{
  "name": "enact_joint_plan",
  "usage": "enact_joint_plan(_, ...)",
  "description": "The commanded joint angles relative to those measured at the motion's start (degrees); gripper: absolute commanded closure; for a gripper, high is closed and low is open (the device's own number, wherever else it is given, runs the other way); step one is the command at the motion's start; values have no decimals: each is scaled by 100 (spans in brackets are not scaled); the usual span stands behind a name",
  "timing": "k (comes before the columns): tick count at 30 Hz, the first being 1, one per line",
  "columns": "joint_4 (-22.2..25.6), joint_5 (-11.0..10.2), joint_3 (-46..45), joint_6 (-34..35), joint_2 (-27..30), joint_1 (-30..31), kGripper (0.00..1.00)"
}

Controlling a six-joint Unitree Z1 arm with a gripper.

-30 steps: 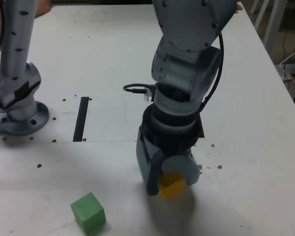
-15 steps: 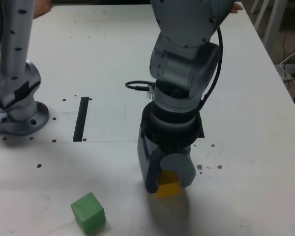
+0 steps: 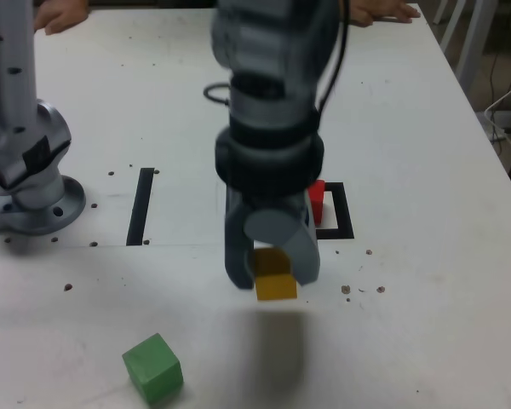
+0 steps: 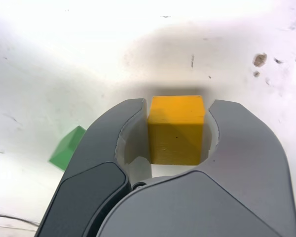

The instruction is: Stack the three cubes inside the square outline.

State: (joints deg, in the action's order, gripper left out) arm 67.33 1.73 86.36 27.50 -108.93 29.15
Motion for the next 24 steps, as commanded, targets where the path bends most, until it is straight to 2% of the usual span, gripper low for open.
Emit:
enact_joint_plan(1, 99, -21, 41, -178, 95, -32, 68)
enact_joint_plan(11, 590, -120, 353, -855, 242, -394, 71)
enact_joint_plan(24, 702, -530, 648, -1953, 79, -1418, 72)
